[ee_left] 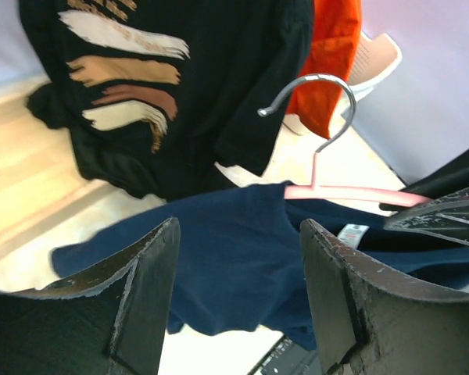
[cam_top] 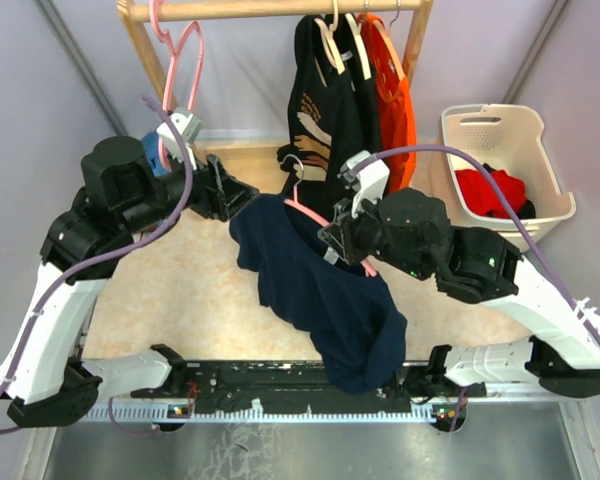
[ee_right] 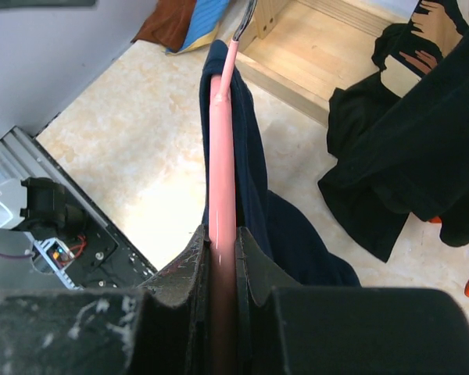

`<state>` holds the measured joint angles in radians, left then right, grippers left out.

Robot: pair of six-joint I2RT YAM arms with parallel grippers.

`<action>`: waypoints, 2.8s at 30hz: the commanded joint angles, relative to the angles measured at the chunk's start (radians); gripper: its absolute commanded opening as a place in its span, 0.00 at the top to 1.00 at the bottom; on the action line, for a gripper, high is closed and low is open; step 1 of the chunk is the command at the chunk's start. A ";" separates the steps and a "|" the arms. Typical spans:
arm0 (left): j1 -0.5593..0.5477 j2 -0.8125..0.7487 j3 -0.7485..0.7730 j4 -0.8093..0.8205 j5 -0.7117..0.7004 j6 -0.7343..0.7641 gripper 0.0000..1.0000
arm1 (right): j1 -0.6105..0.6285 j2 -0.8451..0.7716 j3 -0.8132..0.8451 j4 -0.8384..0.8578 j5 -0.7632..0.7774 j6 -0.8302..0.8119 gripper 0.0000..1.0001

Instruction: Place the t-shirt on the hanger

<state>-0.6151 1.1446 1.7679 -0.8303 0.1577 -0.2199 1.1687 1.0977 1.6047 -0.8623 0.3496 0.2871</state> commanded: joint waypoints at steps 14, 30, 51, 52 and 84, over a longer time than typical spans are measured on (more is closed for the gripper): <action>0.005 0.005 -0.202 0.307 0.165 -0.111 0.36 | -0.001 0.072 0.095 0.225 -0.019 -0.013 1.00; -0.002 0.041 -0.238 0.351 0.149 -0.105 0.50 | -0.003 0.114 0.107 0.258 -0.036 -0.010 1.00; -0.004 0.104 -0.069 0.314 0.053 0.038 1.00 | -0.003 0.187 0.251 0.123 -0.009 0.008 0.59; -0.005 0.107 -0.050 0.311 0.046 0.052 1.00 | -0.002 0.190 0.267 0.103 -0.002 0.011 0.54; -0.003 0.248 0.584 0.406 -0.071 0.239 1.00 | -0.001 -0.061 0.358 -0.208 0.253 0.133 0.39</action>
<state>-0.6201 1.4265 2.3043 -0.5739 0.0711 0.0196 1.1622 1.0363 1.9770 -1.0954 0.5388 0.4232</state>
